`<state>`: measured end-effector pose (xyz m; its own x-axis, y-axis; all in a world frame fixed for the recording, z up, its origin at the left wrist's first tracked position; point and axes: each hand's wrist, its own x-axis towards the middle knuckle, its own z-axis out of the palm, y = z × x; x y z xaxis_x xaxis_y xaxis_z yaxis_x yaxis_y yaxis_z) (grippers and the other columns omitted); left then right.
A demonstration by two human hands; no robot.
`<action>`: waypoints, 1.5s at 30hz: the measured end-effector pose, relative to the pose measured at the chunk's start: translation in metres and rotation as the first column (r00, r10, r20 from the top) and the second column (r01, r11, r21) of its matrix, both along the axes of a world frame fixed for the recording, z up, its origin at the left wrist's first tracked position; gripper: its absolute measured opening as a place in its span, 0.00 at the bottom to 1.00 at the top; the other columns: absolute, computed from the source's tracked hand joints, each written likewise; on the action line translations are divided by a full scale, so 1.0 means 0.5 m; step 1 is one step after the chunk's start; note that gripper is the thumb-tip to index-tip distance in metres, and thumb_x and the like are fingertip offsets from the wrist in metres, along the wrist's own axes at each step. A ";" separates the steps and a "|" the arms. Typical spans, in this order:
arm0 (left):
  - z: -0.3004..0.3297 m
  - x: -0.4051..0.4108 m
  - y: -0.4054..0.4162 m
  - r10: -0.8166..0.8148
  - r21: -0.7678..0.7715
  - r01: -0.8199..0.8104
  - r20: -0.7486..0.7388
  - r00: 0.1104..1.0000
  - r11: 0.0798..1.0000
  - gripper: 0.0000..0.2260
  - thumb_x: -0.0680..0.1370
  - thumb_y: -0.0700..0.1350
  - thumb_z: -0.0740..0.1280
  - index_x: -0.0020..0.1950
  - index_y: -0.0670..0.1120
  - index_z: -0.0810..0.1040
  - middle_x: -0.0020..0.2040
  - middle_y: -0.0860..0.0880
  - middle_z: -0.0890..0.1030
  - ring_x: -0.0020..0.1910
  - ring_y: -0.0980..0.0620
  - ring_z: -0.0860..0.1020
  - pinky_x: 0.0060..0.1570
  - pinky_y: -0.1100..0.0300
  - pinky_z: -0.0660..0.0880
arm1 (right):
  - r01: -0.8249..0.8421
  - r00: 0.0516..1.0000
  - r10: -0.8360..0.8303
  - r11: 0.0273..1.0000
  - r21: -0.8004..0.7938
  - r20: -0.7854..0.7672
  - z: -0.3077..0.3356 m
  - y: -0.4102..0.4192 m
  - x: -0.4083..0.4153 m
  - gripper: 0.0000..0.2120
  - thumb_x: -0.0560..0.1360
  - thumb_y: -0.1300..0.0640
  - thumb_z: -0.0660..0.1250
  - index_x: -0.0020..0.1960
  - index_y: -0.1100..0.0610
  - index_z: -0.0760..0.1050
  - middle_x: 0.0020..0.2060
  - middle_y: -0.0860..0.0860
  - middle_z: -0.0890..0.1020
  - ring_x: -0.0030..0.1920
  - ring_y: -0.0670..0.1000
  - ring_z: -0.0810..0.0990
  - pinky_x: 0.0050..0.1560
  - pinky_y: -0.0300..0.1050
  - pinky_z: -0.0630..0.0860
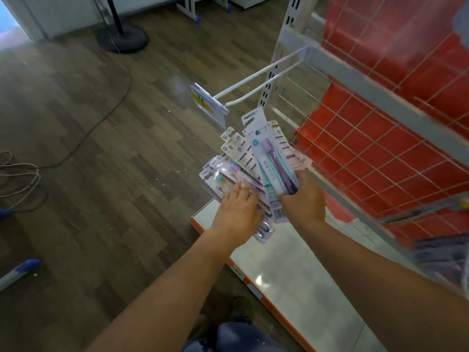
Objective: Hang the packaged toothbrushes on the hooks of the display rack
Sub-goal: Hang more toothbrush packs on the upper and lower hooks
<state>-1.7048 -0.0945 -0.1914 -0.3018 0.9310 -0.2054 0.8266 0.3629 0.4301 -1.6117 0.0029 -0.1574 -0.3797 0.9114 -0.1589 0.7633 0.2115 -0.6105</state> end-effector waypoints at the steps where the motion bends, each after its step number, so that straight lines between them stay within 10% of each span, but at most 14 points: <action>1: 0.001 0.009 -0.011 -0.001 0.022 0.001 0.033 0.999 1.000 0.24 0.81 0.52 0.55 0.75 0.47 0.56 0.75 0.46 0.58 0.75 0.46 0.52 0.74 0.49 0.52 | 0.019 1.000 -0.019 1.000 -0.007 0.007 0.003 -0.015 0.008 0.21 0.69 0.63 0.70 0.60 0.55 0.70 0.52 0.56 0.79 0.51 0.58 0.80 0.48 0.56 0.80; 9: 0.079 0.074 -0.076 0.152 0.080 -0.318 0.754 0.639 0.945 0.23 0.79 0.46 0.63 0.71 0.54 0.58 0.60 0.56 0.72 0.59 0.59 0.71 0.52 0.65 0.69 | 0.130 0.980 -0.147 0.983 -0.127 -0.137 0.059 -0.132 0.066 0.24 0.68 0.64 0.71 0.61 0.52 0.70 0.52 0.52 0.80 0.49 0.54 0.81 0.46 0.52 0.81; 15: 0.140 0.097 -0.113 0.200 -0.052 -0.409 0.923 0.328 0.911 0.15 0.77 0.40 0.66 0.61 0.51 0.69 0.47 0.54 0.80 0.45 0.60 0.78 0.39 0.68 0.74 | 0.197 0.916 -0.253 0.960 -0.199 -0.310 0.119 -0.211 0.120 0.20 0.69 0.65 0.72 0.58 0.54 0.73 0.45 0.49 0.79 0.35 0.39 0.76 0.25 0.27 0.69; 22: 0.208 0.080 -0.151 0.183 -0.057 -0.390 0.937 0.296 0.919 0.13 0.73 0.34 0.70 0.47 0.52 0.75 0.42 0.54 0.83 0.45 0.52 0.81 0.51 0.51 0.77 | 0.175 0.869 -0.250 0.962 -0.208 -0.427 0.182 -0.250 0.137 0.23 0.68 0.65 0.74 0.60 0.57 0.72 0.50 0.51 0.80 0.39 0.43 0.78 0.26 0.25 0.70; 27: 0.259 0.070 -0.166 0.151 -0.055 -0.404 0.966 0.209 0.913 0.17 0.73 0.29 0.66 0.58 0.44 0.74 0.48 0.45 0.83 0.48 0.44 0.81 0.53 0.43 0.77 | 0.174 0.845 -0.248 0.965 -0.194 -0.473 0.231 -0.263 0.139 0.18 0.68 0.65 0.74 0.51 0.52 0.70 0.44 0.46 0.78 0.43 0.48 0.79 0.32 0.30 0.74; 32: 0.283 0.074 -0.182 0.137 -0.048 -0.405 0.971 0.194 0.913 0.15 0.73 0.28 0.65 0.55 0.43 0.73 0.48 0.47 0.81 0.46 0.47 0.81 0.47 0.49 0.79 | 0.219 0.828 -0.256 0.967 -0.133 -0.498 0.266 -0.269 0.154 0.17 0.69 0.65 0.73 0.42 0.47 0.68 0.41 0.46 0.77 0.43 0.51 0.79 0.45 0.48 0.79; 45: 0.360 0.111 -0.180 0.011 0.131 -0.425 0.948 0.317 0.896 0.13 0.76 0.31 0.61 0.54 0.46 0.76 0.49 0.47 0.82 0.50 0.48 0.81 0.52 0.48 0.78 | 0.154 0.775 -0.231 0.972 -0.179 -0.588 0.326 -0.303 0.161 0.17 0.69 0.62 0.74 0.52 0.50 0.72 0.46 0.48 0.81 0.44 0.46 0.81 0.40 0.38 0.79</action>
<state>-1.6491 -0.1848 -0.0116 -0.3167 0.9218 -0.2235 -0.2570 0.1434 0.9557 -1.5309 -0.1488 0.0056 -0.2514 0.9657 -0.0654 0.2502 -0.0005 -0.9682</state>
